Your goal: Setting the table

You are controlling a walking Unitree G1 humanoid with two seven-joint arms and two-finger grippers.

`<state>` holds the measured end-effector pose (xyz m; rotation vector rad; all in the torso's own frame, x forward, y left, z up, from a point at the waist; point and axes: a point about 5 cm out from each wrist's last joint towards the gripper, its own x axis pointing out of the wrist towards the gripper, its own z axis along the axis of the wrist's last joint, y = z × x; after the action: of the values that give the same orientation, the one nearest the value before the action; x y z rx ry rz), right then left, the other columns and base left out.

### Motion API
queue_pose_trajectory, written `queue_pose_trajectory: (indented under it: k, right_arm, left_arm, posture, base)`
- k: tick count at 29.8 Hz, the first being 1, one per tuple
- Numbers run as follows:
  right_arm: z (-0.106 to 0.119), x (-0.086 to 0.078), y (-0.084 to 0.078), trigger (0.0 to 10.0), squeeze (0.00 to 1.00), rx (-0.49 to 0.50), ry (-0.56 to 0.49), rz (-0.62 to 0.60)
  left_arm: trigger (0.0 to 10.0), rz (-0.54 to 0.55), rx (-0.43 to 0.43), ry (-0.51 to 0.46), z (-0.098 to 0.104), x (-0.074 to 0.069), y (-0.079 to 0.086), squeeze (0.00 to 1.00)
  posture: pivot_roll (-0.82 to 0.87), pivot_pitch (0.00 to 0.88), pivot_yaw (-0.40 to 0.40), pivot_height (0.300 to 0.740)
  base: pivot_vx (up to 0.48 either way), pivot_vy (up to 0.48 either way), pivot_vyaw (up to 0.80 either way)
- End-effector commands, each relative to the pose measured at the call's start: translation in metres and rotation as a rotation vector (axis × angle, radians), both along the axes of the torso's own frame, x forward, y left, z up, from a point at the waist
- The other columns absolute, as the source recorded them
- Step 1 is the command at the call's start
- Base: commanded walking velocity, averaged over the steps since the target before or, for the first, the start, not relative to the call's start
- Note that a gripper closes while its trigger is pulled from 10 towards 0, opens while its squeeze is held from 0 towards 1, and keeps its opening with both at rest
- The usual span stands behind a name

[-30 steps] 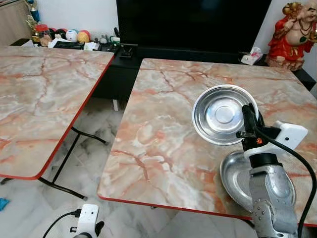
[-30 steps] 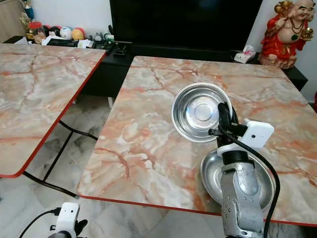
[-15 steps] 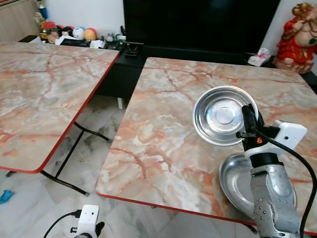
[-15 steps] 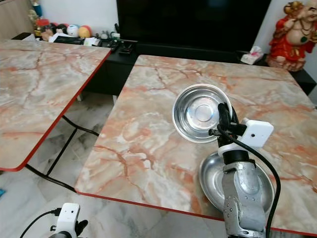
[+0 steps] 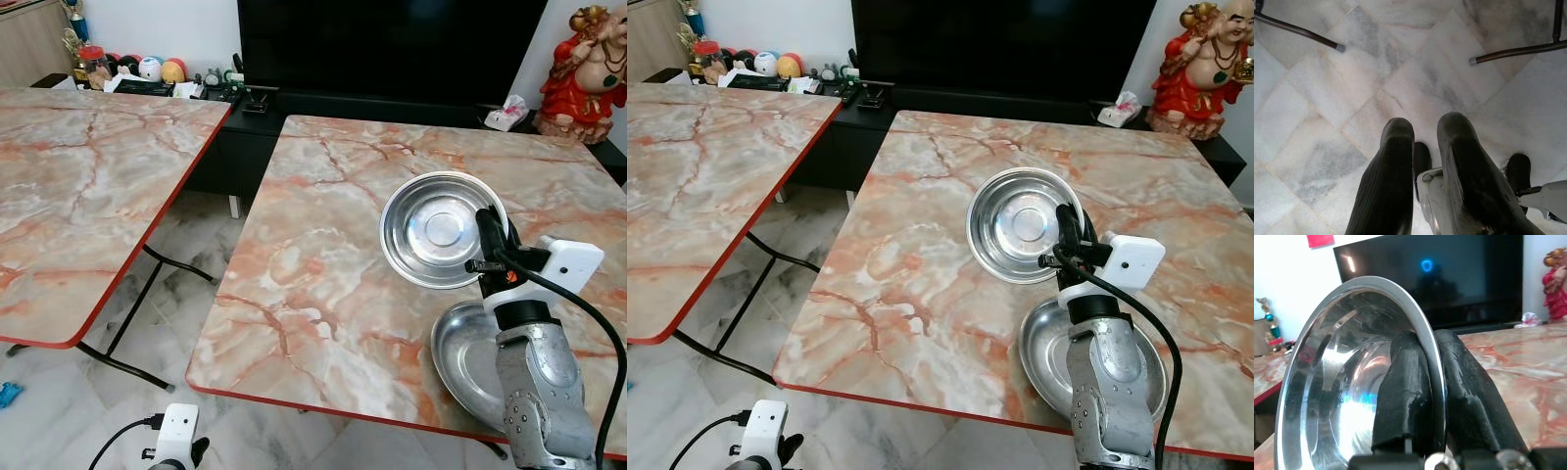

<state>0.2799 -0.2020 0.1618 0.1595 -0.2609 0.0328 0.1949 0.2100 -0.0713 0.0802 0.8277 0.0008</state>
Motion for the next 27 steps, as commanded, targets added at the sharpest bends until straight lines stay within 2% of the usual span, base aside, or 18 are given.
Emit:
queue_pose_trajectory:
  k: [1, 6, 7, 10, 12, 14, 15, 18, 19, 25, 26, 27]
  right_arm:
    - [0.009, -0.001, -0.002, 10.0, 0.0, -0.028, -0.021, 0.009]
    - [-0.012, -0.016, -0.042, 10.0, 0.0, -0.137, 0.145, -0.06]
    - [-0.012, -0.016, -0.042, 10.0, 0.0, -0.137, 0.145, -0.06]
    - [-0.012, -0.025, -0.061, 10.0, 0.0, -0.157, 0.183, -0.076]
    - [-0.008, -0.032, -0.078, 10.0, 0.0, -0.104, 0.201, -0.085]
    - [-0.006, -0.035, -0.085, 10.0, 0.0, -0.081, 0.207, -0.078]
    - [-0.006, -0.036, -0.089, 10.0, 0.0, -0.036, 0.214, -0.069]
    - [-0.009, -0.036, -0.089, 10.0, 0.0, 0.084, 0.206, -0.055]
    - [-0.009, -0.036, -0.089, 10.0, 0.0, 0.084, 0.206, -0.055]
    - [-0.026, -0.032, -0.058, 10.0, 0.0, 0.396, 0.207, 0.076]
    - [-0.026, -0.032, -0.058, 10.0, 0.0, 0.396, 0.207, 0.076]
    - [-0.031, -0.032, -0.051, 10.0, 0.0, 0.436, 0.235, 0.114]
  left_arm:
    - [10.0, 0.002, -0.001, 0.031, -0.004, -0.006, 0.001, 0.0]
    - [10.0, 0.009, -0.002, 0.034, -0.004, -0.008, 0.002, 0.0]
    - [10.0, 0.009, -0.002, 0.034, -0.004, -0.008, 0.002, 0.0]
    - [10.0, 0.008, -0.001, 0.038, -0.005, -0.009, 0.003, 0.0]
    - [10.0, 0.004, 0.0, 0.042, -0.005, -0.01, 0.004, 0.0]
    - [10.0, 0.002, -0.002, 0.043, -0.005, -0.01, 0.003, 0.0]
    - [10.0, 0.002, -0.005, 0.044, -0.005, -0.01, 0.003, 0.0]
    - [10.0, 0.002, -0.008, 0.044, -0.005, -0.01, 0.003, 0.0]
    - [10.0, 0.002, -0.008, 0.044, -0.005, -0.01, 0.003, 0.0]
    - [10.0, 0.001, -0.004, 0.044, -0.005, -0.01, 0.003, 0.0]
    - [10.0, 0.001, -0.004, 0.044, -0.005, -0.01, 0.003, 0.0]
    - [10.0, 0.003, -0.002, 0.044, -0.005, -0.01, 0.004, 0.0]
  posture:
    - [0.05, 0.0, -0.038, 0.74]
    - [0.04, 0.0, -0.036, 0.74]
    - [0.04, 0.0, -0.036, 0.74]
    - [0.03, 0.0, -0.033, 0.74]
    - [0.02, 0.0, -0.029, 0.74]
    - [0.02, 0.0, -0.028, 0.74]
    - [0.02, 0.0, -0.03, 0.74]
    - [0.03, 0.0, -0.031, 0.74]
    - [0.03, 0.0, -0.031, 0.74]
    - [0.04, 0.0, -0.03, 0.74]
    - [0.04, 0.0, -0.03, 0.74]
    - [0.05, 0.0, -0.031, 0.74]
  base:
    - [0.0, 0.0, 0.0]
    - [0.0, 0.0, 0.0]
    - [0.0, 0.0, 0.0]
    - [0.0, 0.0, 0.0]
    - [0.0, 0.0, 0.0]
    - [0.0, 0.0, 0.0]
    - [0.0, 0.0, 0.0]
    - [0.0, 0.0, 0.0]
    - [0.0, 0.0, 0.0]
    - [0.0, 0.0, 0.0]
    - [0.0, 0.0, 0.0]
    - [0.0, 0.0, 0.0]
